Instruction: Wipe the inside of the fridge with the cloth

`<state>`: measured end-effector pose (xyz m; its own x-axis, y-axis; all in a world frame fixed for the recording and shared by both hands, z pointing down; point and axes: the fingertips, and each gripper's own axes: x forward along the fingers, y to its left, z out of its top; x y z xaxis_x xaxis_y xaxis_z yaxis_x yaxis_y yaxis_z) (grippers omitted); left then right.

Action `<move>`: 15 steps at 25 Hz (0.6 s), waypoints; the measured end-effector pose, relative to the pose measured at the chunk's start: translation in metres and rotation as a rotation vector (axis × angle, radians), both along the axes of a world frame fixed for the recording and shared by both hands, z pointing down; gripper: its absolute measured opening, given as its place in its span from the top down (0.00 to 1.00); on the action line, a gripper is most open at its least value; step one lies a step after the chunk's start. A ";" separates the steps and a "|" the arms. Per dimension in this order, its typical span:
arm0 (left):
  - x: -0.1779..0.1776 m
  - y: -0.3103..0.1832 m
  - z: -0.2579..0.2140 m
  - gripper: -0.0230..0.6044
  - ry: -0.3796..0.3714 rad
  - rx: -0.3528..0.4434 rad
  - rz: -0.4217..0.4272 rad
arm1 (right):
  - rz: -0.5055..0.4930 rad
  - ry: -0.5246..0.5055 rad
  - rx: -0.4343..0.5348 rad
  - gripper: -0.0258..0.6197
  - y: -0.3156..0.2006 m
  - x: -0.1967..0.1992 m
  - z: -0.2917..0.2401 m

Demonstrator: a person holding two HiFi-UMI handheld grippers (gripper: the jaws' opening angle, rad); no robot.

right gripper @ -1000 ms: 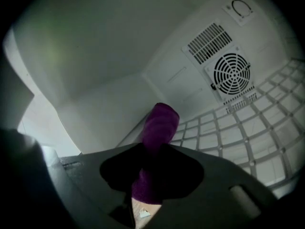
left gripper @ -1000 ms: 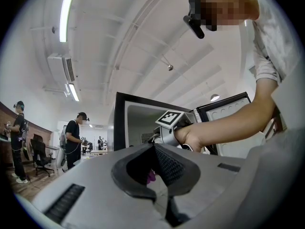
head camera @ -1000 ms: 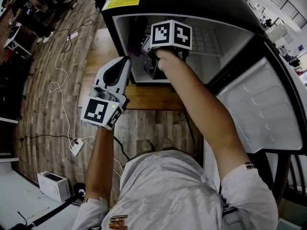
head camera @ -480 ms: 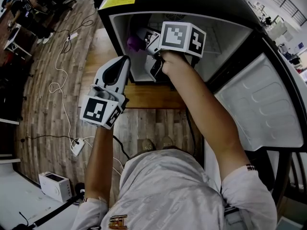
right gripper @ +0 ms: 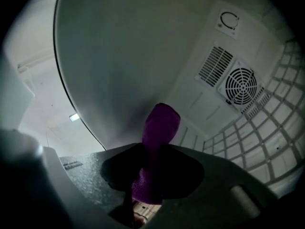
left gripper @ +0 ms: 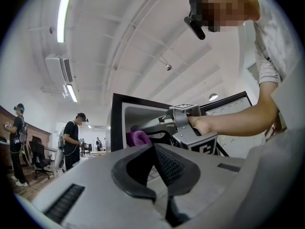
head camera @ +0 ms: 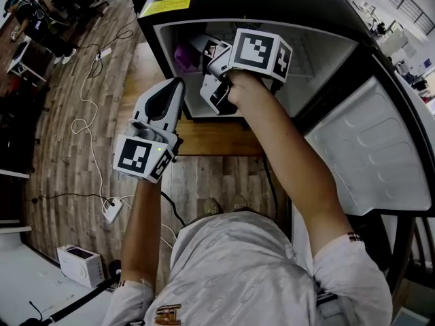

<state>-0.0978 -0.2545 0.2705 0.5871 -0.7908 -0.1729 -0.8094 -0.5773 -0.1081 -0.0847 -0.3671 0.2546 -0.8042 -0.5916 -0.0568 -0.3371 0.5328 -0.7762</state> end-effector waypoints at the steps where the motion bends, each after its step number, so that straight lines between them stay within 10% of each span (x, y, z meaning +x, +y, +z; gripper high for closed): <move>1: -0.001 -0.001 0.000 0.96 0.000 0.000 -0.002 | -0.005 -0.007 0.003 0.79 -0.001 -0.002 -0.002; 15: -0.013 -0.009 0.004 0.96 0.003 -0.007 -0.024 | 0.009 0.004 0.025 0.79 -0.026 -0.018 0.004</move>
